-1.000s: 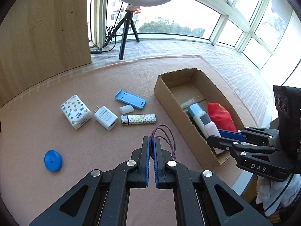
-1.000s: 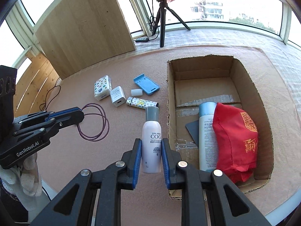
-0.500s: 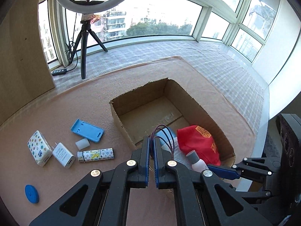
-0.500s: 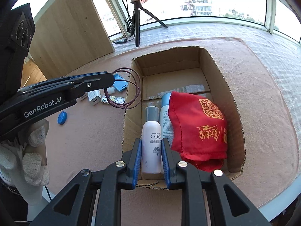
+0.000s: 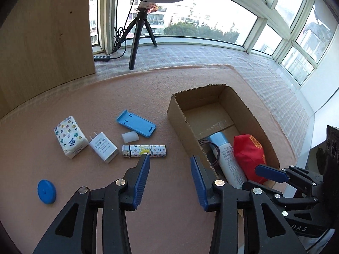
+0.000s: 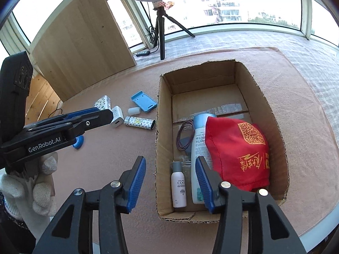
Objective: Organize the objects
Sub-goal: 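Carry the band and bottle into the box and open both grippers, then move the right gripper toward the white charger adapter, then close the right gripper on the white charger, then carry the charger into the box and open the right gripper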
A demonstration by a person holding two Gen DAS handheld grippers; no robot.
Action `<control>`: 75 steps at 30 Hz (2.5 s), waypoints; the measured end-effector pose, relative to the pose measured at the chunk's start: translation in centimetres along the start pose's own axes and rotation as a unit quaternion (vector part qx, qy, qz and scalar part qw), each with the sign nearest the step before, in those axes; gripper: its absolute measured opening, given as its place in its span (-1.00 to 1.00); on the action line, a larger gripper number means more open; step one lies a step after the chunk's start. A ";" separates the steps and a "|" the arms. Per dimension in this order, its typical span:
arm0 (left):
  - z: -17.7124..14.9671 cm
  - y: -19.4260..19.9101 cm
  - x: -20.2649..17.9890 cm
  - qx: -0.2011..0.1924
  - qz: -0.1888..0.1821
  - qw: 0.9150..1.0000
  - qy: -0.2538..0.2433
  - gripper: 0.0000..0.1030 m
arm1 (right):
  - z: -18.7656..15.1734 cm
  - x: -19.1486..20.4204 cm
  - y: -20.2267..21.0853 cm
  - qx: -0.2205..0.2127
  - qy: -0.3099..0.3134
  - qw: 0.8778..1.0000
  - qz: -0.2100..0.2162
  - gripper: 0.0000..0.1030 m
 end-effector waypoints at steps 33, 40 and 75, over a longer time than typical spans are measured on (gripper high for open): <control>-7.2 -4.9 13.4 0.054 -0.020 0.984 0.171 0.17 | 4.9 14.6 -16.7 0.165 0.028 0.983 0.069 -0.16; -5.8 -7.1 13.3 0.056 -0.026 0.984 0.168 0.14 | 4.7 14.8 -18.8 0.181 0.039 0.981 0.059 -0.17; -4.4 -6.0 11.2 0.041 -0.020 0.995 0.089 -0.24 | 3.1 14.8 -16.7 0.185 0.025 0.978 0.096 -0.43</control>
Point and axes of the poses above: each gripper's, at about its wrist camera, not at the fingertips, and y roughly against the way its jaws point, x to its left, z to its top, the point moved 9 cm from there along -y, roughly the way its jaws point, and after that the axes turned 14 degrees about -y, right-handed, at the moved point
